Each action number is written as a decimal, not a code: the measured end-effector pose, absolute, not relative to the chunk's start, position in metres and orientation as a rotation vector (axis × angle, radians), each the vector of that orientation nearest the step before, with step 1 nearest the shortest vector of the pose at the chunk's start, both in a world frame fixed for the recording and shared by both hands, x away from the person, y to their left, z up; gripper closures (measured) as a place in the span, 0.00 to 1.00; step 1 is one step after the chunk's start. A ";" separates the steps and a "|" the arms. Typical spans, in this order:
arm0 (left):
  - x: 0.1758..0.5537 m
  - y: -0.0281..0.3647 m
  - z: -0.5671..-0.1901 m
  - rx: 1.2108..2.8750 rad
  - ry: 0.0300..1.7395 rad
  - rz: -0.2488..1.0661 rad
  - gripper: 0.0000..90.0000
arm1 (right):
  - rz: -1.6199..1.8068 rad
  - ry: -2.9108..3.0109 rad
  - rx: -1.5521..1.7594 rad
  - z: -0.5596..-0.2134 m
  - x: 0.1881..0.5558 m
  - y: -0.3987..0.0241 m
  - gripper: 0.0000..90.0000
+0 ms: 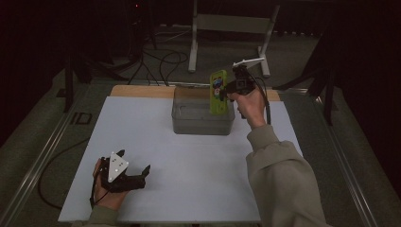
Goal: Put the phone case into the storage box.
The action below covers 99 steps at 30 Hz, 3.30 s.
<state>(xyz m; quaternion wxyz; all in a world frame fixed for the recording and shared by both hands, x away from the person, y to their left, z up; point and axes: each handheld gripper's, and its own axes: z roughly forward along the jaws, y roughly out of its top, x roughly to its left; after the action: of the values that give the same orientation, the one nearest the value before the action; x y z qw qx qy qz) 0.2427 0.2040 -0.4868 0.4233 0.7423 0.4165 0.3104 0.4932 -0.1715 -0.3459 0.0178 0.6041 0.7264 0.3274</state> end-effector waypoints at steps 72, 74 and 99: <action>0.242 0.204 -0.486 1.858 1.038 0.774 0.00 | 0.467 2.186 1.816 -0.420 0.516 -0.146 0.61; 0.242 0.204 -0.487 1.859 1.039 0.775 0.00 | 0.499 2.180 1.759 -0.414 0.512 -0.147 0.56; 0.241 0.212 -0.482 1.810 1.052 0.793 0.00 | 1.091 2.032 1.229 -0.417 0.358 -0.191 0.16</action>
<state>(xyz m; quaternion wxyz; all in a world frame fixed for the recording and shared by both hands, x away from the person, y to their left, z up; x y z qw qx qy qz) 0.2408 0.2119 -0.4818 0.4365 0.7274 0.4227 0.3187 0.3579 -0.1907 -0.4173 0.2611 0.4540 0.7505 0.4030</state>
